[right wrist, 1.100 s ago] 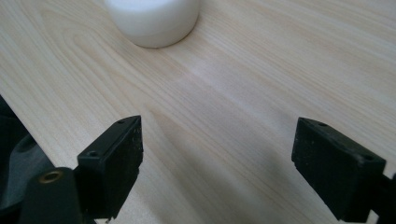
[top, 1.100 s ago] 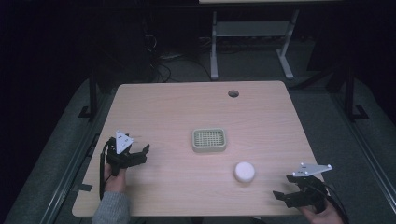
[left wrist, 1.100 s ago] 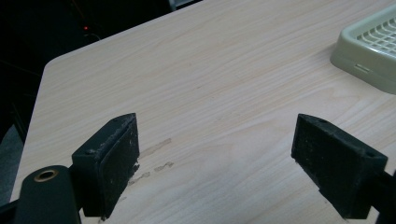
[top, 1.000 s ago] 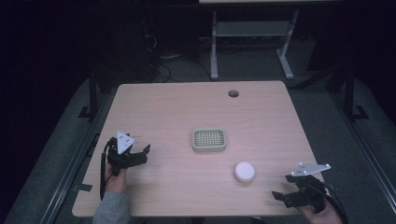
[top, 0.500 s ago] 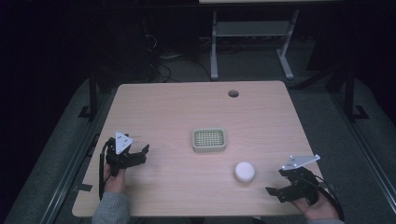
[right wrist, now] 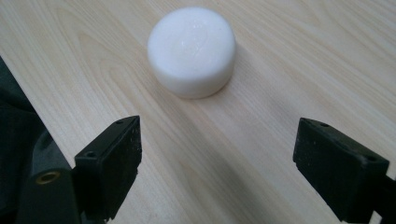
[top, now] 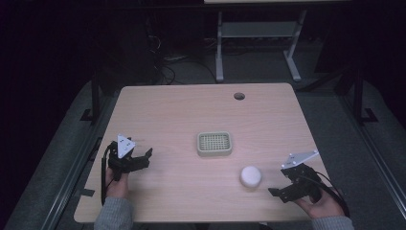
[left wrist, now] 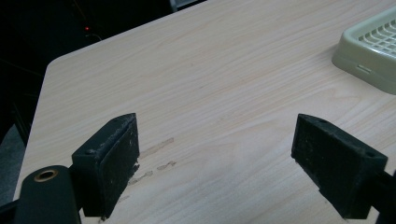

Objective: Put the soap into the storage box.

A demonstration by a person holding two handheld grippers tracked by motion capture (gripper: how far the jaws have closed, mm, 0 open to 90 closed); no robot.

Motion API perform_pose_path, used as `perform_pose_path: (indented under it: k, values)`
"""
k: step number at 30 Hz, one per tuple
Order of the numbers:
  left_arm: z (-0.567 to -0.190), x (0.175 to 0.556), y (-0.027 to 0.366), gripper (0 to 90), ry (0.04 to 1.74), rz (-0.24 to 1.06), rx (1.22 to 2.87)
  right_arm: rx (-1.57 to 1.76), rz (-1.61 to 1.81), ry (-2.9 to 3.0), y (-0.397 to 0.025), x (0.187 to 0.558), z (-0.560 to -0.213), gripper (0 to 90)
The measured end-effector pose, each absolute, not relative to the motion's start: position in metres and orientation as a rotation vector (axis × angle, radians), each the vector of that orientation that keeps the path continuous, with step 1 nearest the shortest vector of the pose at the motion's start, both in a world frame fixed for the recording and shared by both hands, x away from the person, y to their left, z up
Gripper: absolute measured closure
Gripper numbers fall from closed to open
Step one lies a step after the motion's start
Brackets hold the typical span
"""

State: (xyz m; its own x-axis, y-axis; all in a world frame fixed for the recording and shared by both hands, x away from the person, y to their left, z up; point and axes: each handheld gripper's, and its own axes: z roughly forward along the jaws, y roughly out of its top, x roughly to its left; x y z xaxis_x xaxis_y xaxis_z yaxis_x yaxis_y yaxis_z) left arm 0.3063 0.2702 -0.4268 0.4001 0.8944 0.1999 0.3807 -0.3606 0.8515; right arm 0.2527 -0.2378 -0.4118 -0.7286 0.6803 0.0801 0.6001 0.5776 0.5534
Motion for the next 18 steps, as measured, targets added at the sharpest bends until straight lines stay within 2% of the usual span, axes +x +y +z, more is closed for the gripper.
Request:
perform_pose_path:
  k: [18]
  values:
    - [-0.426,0.306,0.271,14.8,1.092,0.890,1.916,1.028,0.801,2.714,-0.222,0.264,-0.398,14.7]
